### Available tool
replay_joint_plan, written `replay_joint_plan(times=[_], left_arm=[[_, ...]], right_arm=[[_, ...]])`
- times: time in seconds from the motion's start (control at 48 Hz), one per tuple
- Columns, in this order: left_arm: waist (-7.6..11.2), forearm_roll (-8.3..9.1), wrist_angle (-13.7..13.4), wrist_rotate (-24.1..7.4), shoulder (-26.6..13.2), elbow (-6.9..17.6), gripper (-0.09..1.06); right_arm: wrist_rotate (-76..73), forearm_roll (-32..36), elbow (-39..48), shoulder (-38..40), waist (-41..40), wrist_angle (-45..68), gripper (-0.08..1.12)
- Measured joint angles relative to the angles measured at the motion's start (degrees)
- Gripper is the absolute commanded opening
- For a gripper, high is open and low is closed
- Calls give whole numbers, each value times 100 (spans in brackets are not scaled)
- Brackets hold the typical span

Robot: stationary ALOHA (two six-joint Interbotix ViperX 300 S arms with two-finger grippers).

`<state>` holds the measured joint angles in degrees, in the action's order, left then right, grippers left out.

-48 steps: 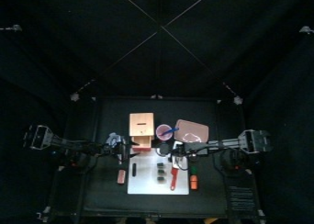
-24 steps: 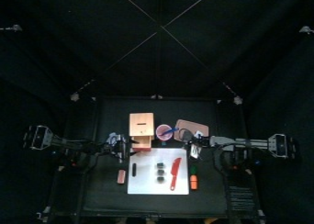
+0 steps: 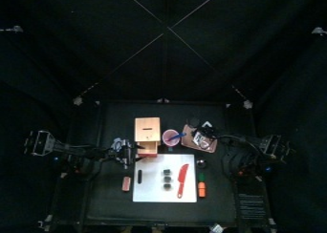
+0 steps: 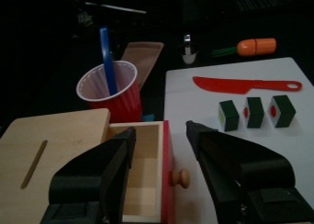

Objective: Place sushi on board then cut the sushi with the knife then place the pieces on the plate
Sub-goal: Place the 4 sushi pieces on the plate

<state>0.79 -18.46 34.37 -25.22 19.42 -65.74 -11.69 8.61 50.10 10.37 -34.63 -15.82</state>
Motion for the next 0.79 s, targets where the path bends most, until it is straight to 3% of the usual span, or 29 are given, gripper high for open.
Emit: replay_joint_plan(times=[0.25, 0.417, 0.792], left_arm=[[-9, -9, -53, 18, 0, -26, 85], [-9, 0, -79, 18, 0, -44, 85], [-9, -9, -79, 26, -9, -44, 85]], right_arm=[[0, -53, -360, -448, -149, 9, 61], [-9, -70, -431, -563, -123, -62, 71], [0, -167, -439, -149, -105, -316, 77]])
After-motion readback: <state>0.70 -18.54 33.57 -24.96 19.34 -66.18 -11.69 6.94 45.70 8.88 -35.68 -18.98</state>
